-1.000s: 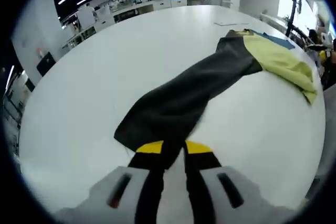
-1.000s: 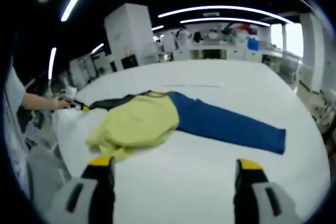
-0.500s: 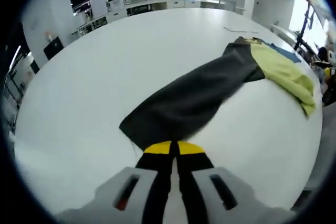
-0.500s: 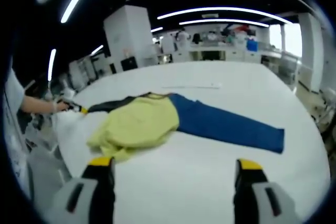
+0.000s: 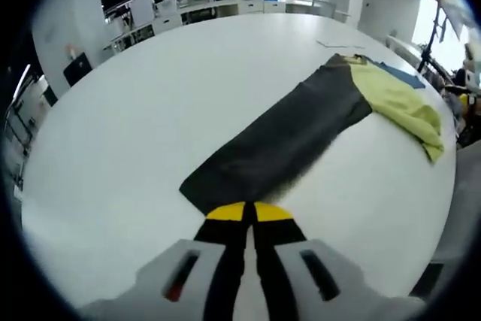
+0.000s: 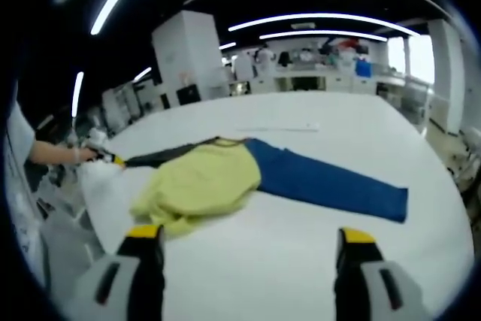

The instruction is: Fold the garment on the visible template until the final outline fits inside the template.

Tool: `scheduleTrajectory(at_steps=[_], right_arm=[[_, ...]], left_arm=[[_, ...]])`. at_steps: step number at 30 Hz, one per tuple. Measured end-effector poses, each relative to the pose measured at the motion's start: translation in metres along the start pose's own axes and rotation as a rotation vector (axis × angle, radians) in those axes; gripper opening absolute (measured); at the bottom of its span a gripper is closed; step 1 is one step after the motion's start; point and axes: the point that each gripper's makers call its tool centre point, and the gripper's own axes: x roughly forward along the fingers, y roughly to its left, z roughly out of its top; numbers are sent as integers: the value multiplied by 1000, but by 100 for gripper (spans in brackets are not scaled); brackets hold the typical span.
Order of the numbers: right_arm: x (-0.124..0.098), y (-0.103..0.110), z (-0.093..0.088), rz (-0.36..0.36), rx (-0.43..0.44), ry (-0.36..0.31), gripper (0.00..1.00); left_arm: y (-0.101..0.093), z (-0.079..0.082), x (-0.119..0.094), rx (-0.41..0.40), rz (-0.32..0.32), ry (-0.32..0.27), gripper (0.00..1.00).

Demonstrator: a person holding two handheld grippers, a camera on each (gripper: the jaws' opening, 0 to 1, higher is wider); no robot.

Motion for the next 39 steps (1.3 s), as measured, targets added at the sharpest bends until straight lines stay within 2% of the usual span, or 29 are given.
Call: scheduleTrajectory(at_steps=[5,8,10,12,15,17,18,21,23,26,29,35,39], right_arm=[[0,2,1,2,6,-9,96],[1,5,-1,6,8,-7,96],[1,5,-2,8,11,-4,96],[1,6,-3,10,11,-4,96],[1,6,-4,12,10,1,96],[1,5,-4,11,10,2,96],[0,5,-4,11,13,0,96],[-1,4,-4,9,17,-6,96],[-1,5,-4,10,20,-8,96],[1,6,-7,14,19,-3,96],[4,7,-12,20,22,9,96],[6,10,-13,38,2,35,96],[6,14,-13,46,-14,37,96]], left_arm=[[3,11,-6,-41,2,-16,0],[3,10,0,-6,-5,10,0],[0,3,0,21,-4,37,0],[-2,-12,6,64,-5,85,0],[-6,-17,8,57,-4,79,1],[-9,-17,8,76,-8,67,7],[-10,-16,8,76,-9,58,13],[-10,-7,8,41,-27,-19,35],[-18,0,4,21,-54,-62,41],[-33,11,0,48,-110,-132,51],[-50,14,-6,53,-161,-148,65],[-85,20,-16,52,-217,-204,69],[-97,23,-19,59,-249,-231,70]])
